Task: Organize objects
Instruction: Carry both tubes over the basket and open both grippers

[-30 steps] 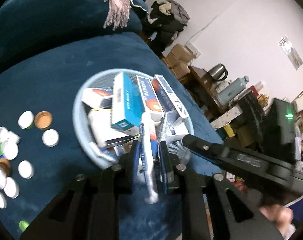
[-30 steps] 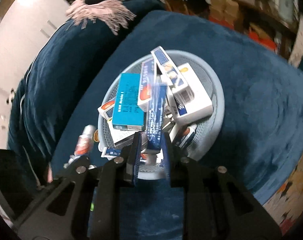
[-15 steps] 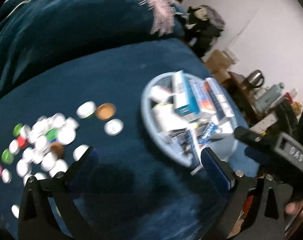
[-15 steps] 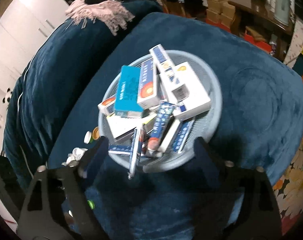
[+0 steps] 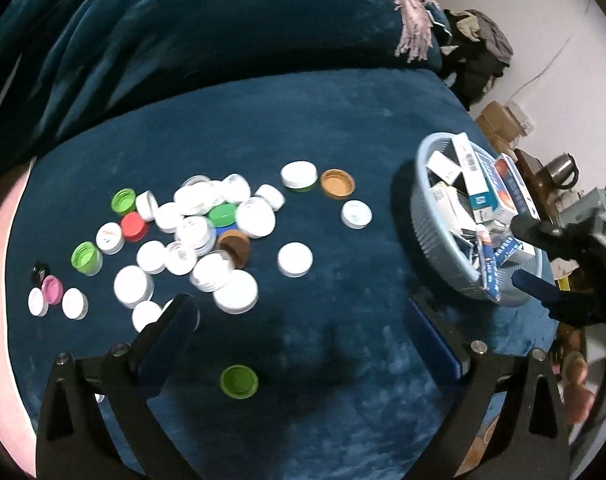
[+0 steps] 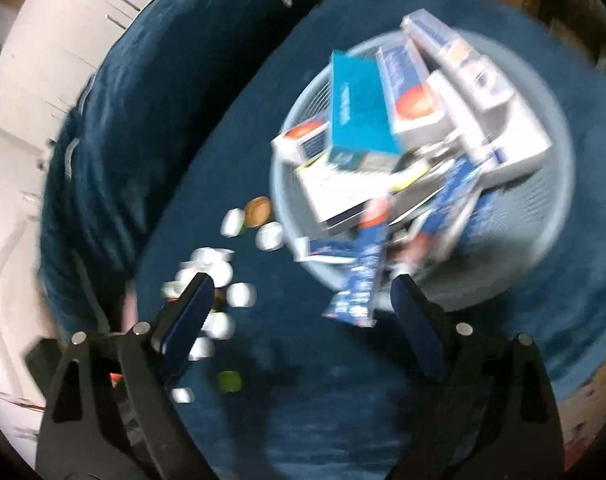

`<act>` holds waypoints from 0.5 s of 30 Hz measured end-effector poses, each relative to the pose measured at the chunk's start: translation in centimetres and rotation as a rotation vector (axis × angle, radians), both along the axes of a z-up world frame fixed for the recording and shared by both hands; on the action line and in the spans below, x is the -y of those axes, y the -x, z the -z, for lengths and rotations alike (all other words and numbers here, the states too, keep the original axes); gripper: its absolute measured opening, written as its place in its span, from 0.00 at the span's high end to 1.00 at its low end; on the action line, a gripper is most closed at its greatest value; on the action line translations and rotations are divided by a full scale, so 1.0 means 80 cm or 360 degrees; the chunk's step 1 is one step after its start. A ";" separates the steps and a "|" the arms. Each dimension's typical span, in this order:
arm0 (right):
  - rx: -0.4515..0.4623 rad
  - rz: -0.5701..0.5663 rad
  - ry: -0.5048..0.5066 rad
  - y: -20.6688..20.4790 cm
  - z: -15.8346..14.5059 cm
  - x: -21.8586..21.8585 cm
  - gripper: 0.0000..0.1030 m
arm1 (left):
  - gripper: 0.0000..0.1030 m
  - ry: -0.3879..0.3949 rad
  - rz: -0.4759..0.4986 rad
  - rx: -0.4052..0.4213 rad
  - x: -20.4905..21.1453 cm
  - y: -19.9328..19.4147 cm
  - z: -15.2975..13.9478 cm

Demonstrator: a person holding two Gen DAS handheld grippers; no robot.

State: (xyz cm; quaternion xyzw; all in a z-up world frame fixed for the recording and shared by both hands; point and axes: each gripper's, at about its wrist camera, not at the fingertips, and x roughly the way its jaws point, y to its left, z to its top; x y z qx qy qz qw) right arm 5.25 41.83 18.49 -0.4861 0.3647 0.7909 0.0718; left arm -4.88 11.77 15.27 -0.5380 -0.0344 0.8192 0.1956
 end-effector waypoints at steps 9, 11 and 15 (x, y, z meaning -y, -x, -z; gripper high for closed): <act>0.0341 0.0063 -0.0145 0.023 0.047 -0.012 0.63 | 0.01 -0.0049 0.0028 0.0013 0.007 0.003 -0.006; 0.0320 0.0067 -0.0095 0.021 0.049 -0.014 0.80 | 0.01 -0.0066 0.0036 0.0019 0.005 0.003 -0.008; 0.0188 0.0149 0.0033 -0.002 0.031 -0.025 0.81 | 0.01 -0.0091 0.0058 0.0019 -0.001 -0.001 -0.011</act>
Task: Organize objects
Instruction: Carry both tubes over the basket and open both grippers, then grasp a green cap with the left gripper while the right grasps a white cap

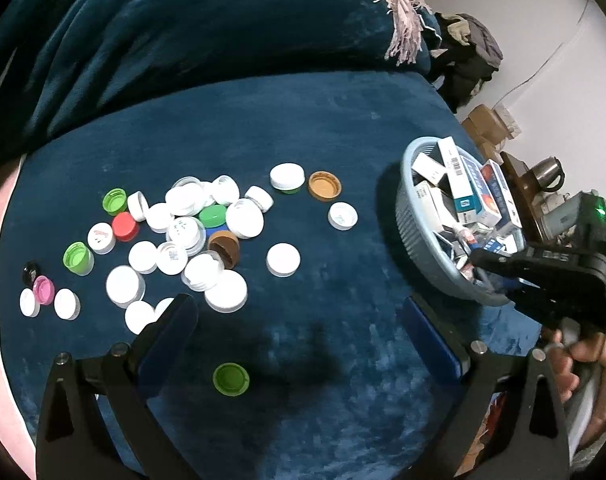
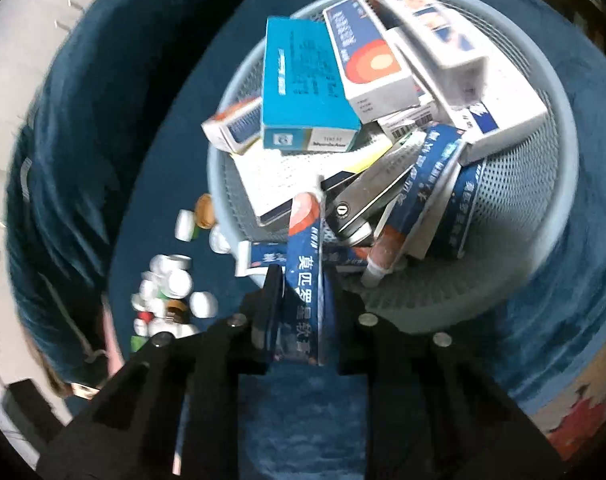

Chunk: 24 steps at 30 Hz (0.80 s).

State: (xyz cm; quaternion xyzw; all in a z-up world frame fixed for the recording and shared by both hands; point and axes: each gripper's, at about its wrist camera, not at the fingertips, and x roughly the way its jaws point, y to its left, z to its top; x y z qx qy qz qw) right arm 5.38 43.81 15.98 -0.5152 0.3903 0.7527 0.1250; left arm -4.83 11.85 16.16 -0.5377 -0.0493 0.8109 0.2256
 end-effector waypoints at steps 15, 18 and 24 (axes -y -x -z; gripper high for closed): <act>-0.0109 0.0585 -0.0024 -0.092 -0.043 -0.068 0.78 | 0.01 -0.0002 -0.0003 0.0055 -0.012 -0.005 0.011; -0.0058 0.0639 0.0042 -0.077 -0.019 -0.087 0.77 | 0.01 0.0011 -0.0020 0.0072 -0.010 -0.001 0.016; -0.0110 0.0565 -0.0111 -0.086 -0.049 -0.071 0.51 | 0.01 0.0024 -0.0078 0.0079 0.000 0.007 0.021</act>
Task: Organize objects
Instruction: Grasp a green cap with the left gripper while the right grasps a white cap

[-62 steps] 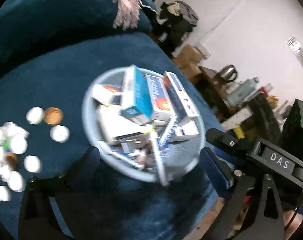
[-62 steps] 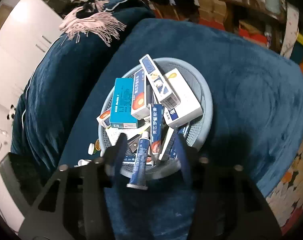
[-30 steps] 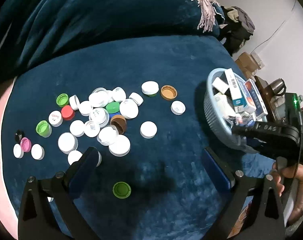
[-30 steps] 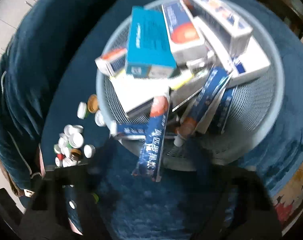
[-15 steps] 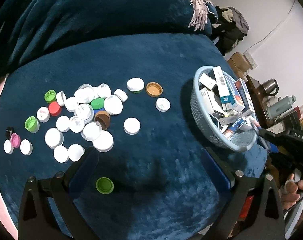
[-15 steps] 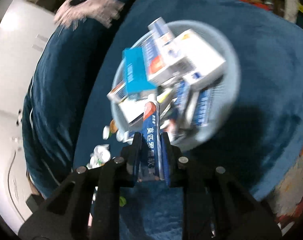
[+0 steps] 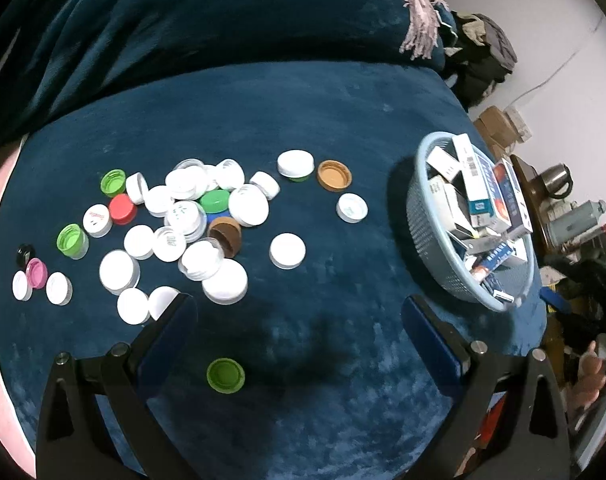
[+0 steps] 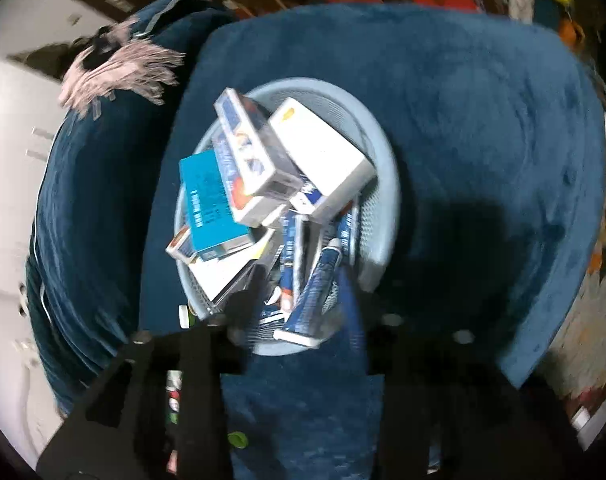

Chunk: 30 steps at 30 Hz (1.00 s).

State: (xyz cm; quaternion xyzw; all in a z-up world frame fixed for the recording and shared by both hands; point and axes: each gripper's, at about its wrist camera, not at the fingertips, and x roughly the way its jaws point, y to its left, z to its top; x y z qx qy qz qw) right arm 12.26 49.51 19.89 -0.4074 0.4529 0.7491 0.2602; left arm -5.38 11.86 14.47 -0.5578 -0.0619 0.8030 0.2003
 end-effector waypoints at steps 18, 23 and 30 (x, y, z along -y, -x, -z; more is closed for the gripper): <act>0.0199 -0.1490 -0.0354 0.176 0.055 0.269 0.04 | 0.01 0.0205 -0.0389 0.0089 0.145 0.030 0.058; 0.0440 -0.1615 -0.0439 0.196 0.104 0.298 0.06 | 0.01 0.0213 -0.0450 0.0174 0.179 0.030 0.080; 0.0626 -0.1656 -0.0489 0.219 0.148 0.305 0.29 | 0.01 0.0196 -0.0373 0.0172 0.170 0.017 0.090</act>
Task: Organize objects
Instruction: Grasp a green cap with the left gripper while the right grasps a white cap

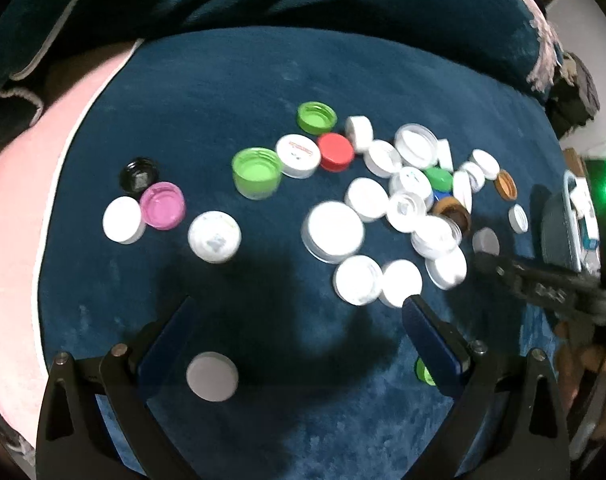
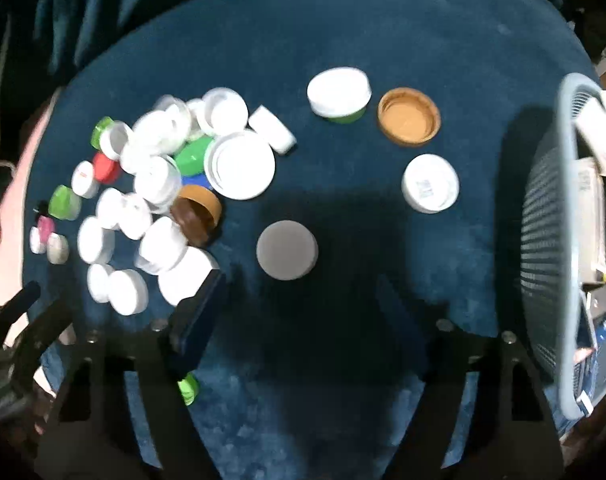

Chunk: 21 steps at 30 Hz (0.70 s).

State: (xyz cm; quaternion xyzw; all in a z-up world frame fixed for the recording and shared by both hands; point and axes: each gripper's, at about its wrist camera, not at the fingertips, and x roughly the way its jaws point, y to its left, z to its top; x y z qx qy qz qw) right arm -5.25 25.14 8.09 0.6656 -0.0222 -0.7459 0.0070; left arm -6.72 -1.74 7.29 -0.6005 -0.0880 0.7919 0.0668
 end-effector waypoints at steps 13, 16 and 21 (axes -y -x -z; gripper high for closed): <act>0.0013 -0.0141 0.0056 -0.011 0.000 0.007 0.69 | 0.04 -0.0020 0.0153 -0.0044 -0.043 -0.015 0.012; 0.0034 -0.0152 0.0045 -0.014 0.005 0.011 0.68 | 0.08 -0.0042 0.0143 -0.0012 -0.043 -0.018 0.019; 0.0054 -0.0167 0.0018 -0.015 0.011 0.018 0.67 | 0.09 -0.0130 0.0116 -0.0009 -0.042 -0.035 0.015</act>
